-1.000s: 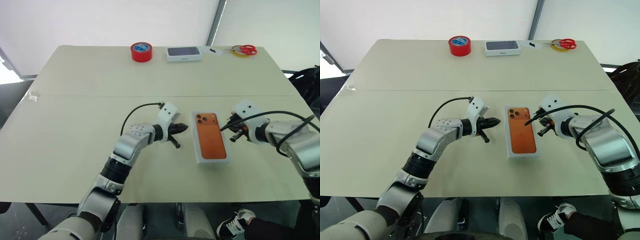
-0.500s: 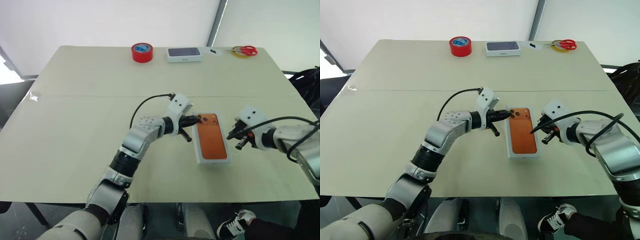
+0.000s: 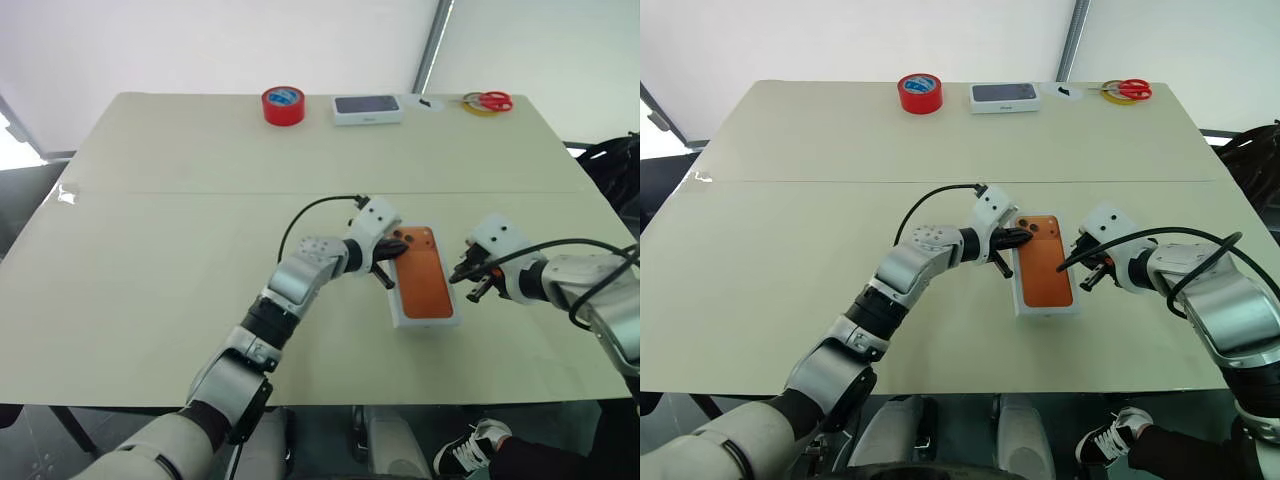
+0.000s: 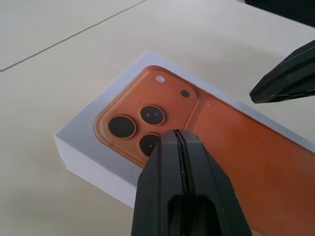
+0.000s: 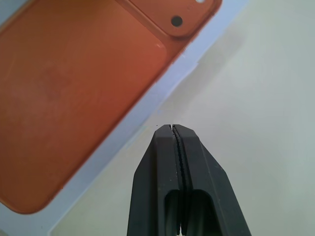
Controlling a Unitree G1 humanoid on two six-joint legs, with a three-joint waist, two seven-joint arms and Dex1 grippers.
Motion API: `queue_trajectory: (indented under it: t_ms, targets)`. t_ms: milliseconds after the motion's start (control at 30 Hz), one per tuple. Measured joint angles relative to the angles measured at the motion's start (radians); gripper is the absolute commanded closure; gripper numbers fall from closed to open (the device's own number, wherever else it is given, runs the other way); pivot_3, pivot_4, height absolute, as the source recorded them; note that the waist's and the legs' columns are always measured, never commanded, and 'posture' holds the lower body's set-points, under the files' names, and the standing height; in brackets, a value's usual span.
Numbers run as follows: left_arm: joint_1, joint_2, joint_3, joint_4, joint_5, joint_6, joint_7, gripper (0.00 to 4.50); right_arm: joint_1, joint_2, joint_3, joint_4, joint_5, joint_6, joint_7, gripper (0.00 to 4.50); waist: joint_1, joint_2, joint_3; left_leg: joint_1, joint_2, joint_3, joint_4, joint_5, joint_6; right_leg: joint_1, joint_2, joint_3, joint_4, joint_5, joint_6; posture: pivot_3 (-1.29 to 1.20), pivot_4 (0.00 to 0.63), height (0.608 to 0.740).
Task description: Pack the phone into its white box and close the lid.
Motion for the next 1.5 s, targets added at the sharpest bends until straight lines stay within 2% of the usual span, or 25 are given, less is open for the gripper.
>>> queue_trajectory:
  t_ms: [167,333,633,1000,1500]
  targets:
    - [0.075,0.149,0.016,-0.168,-0.037,0.070,-0.082,4.50,0.003,0.008,0.001,0.015,-0.001,0.000,-0.013,4.48,0.003,0.000,0.000,0.000,0.001,0.000,0.000,0.000,0.000,-0.001,0.001,0.000,0.001,0.000,0.000,0.00,0.150,0.736]
    - [0.128,0.255,-0.036,-0.266,-0.040,0.104,-0.172,4.50,0.001,0.039,0.021,0.023,-0.001,0.000,-0.019,4.48,0.006,0.000,0.000,-0.001,-0.001,0.000,0.000,0.000,0.000,-0.001,-0.001,0.000,0.000,-0.001,-0.002,0.00,0.150,0.736]
    - [0.125,0.159,-0.114,-0.242,-0.039,0.105,-0.183,4.50,-0.004,0.046,0.022,0.024,0.004,0.012,-0.011,4.48,0.004,0.000,0.000,-0.001,-0.002,0.000,0.000,0.000,0.000,0.000,-0.002,0.000,0.000,-0.001,-0.002,0.00,0.150,0.736]
    - [0.125,0.094,-0.062,-0.215,-0.055,0.160,-0.160,4.50,-0.016,0.042,0.011,0.024,0.001,0.047,-0.012,4.48,0.004,0.000,0.000,-0.001,-0.002,0.000,0.000,0.000,0.000,0.000,-0.002,0.000,0.000,-0.001,-0.001,0.00,0.150,0.736]
    - [0.125,0.082,-0.030,-0.214,-0.077,0.166,-0.141,4.50,-0.028,0.037,0.011,0.024,0.002,0.049,0.001,4.48,0.004,0.000,0.000,-0.001,-0.002,0.000,0.000,0.000,0.000,0.000,-0.002,0.000,0.000,-0.001,-0.001,0.00,0.150,0.736]
